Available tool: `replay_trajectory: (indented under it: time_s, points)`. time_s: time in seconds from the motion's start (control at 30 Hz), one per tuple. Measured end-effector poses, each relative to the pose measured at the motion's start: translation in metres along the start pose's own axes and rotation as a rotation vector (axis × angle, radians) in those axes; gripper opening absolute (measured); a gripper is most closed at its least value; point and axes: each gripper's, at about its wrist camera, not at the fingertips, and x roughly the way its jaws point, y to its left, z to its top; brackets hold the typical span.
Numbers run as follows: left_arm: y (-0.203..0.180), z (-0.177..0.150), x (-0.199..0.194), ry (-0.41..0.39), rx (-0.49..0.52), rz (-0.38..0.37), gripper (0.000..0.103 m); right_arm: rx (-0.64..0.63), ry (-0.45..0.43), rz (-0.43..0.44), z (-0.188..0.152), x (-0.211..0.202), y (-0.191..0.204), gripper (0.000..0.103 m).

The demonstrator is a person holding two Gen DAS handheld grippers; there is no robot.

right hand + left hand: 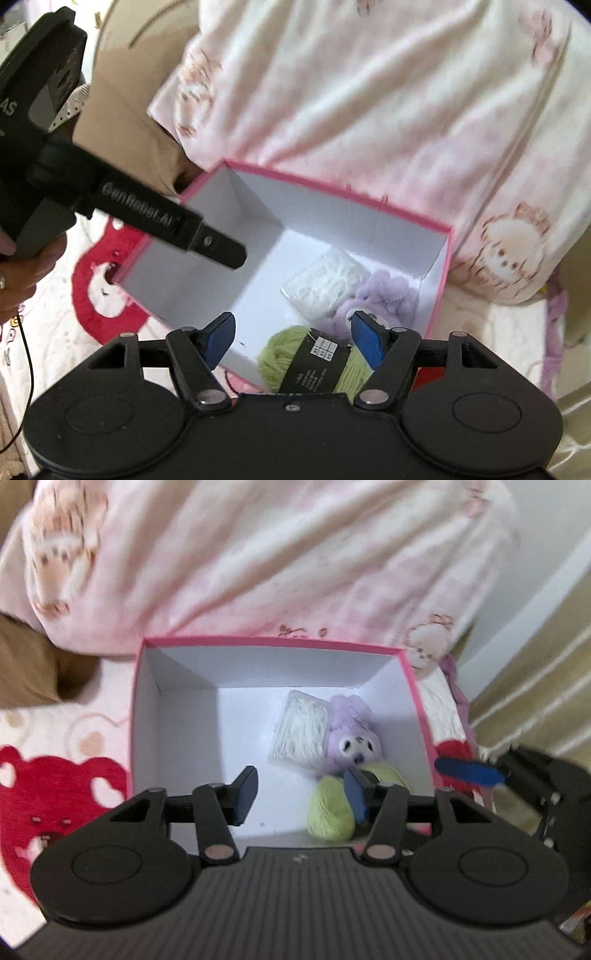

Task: Organize objects
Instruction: 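Withdraw the left gripper and move it toward the orange sponge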

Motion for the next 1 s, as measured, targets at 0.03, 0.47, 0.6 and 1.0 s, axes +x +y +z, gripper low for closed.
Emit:
replay_trajectory:
  time_s: [0.03, 0.47, 0.6, 1.0]
  points:
    - [-0.003, -0.002, -0.011, -0.002, 0.015, -0.002, 0.057, -0.008, -0.008, -0.009, 0.003, -0.010, 0.005, 0.074]
    - [-0.039, -0.054, -0.121, 0.044, 0.164, -0.040, 0.068, -0.046, -0.106, 0.072, -0.020, -0.126, 0.062, 0.079]
    - [-0.038, -0.072, -0.134, 0.027, 0.183, -0.020, 0.069, -0.064, -0.091, 0.112, -0.038, -0.136, 0.080, 0.084]
    - [-0.017, -0.138, -0.110, 0.048, 0.228, -0.008, 0.080, -0.096, 0.024, 0.174, -0.113, -0.093, 0.123, 0.089]
